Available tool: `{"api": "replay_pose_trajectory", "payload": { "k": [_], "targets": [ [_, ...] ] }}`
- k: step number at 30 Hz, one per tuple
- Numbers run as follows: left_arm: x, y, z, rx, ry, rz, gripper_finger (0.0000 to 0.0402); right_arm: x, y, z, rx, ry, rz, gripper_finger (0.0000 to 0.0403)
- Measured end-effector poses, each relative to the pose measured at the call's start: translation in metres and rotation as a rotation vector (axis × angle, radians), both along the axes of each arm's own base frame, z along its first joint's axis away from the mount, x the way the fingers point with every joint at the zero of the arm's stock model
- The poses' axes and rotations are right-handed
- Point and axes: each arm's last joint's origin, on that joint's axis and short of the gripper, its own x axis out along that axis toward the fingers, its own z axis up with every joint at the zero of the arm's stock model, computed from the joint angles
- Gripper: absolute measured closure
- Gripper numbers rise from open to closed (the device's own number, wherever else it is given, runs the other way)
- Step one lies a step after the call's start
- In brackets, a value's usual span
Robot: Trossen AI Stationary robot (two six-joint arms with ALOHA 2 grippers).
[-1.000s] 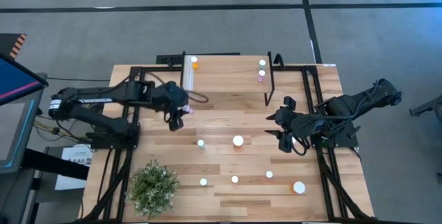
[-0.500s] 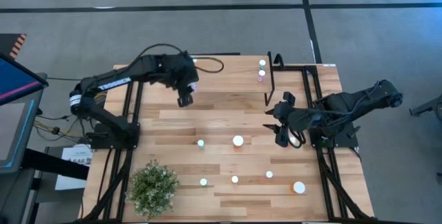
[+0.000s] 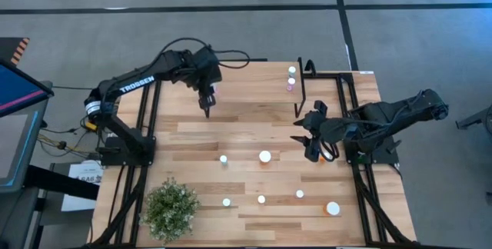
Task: Pick and place medicine bottles onto shelf by color
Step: Put the pink pill bottle on the shelf
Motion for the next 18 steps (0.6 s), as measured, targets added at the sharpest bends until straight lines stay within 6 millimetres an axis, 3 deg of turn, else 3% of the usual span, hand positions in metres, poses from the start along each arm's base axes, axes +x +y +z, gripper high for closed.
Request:
{"api": "replay_pose_trajectory", "payload": {
  "k": [18],
  "targets": [
    [-0.001, 0.016, 0.003, 0.056, -0.047, -0.05, 0.0296, 0.0, 0.0, 0.0, -0.013, -0.001, 0.011, 0.0164]
  ]
}}
